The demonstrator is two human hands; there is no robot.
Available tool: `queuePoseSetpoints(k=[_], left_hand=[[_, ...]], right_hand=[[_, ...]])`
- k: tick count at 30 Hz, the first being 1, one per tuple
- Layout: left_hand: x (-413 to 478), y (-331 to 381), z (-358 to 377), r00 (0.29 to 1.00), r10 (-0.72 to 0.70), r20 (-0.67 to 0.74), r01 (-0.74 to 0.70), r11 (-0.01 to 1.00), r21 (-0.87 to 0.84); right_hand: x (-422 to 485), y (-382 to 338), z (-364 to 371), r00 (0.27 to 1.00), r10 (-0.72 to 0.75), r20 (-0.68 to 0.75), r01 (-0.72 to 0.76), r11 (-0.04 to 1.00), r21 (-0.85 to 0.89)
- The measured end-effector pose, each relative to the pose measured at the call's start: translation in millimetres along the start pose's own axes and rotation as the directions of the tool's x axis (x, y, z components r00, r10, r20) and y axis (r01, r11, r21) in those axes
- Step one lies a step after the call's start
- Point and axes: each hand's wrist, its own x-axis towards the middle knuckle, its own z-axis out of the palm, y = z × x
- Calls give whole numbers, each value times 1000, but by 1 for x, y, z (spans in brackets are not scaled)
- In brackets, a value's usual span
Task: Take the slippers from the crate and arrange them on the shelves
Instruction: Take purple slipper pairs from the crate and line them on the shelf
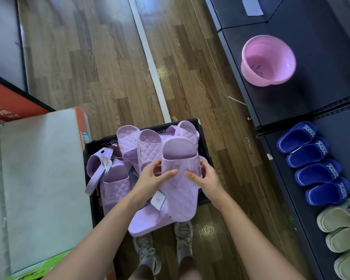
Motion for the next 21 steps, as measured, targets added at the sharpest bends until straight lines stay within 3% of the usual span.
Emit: queuePoseSetpoints(k=[6,13,21], left_hand=[[-4,14,16,998,-52,22,54,996,-65],[-26,-7,6,981,-170,-91,179,978,104],[-42,-8,-3,931,-299,-211,316,948,49]], right_hand=[[-17,-34,-21,982,-163,-99,153,983,-106],[-44,-75,-40,950,-240,-200,203,961,-190],[-78,-126,-49,932,-292,-215,247,945,-213]])
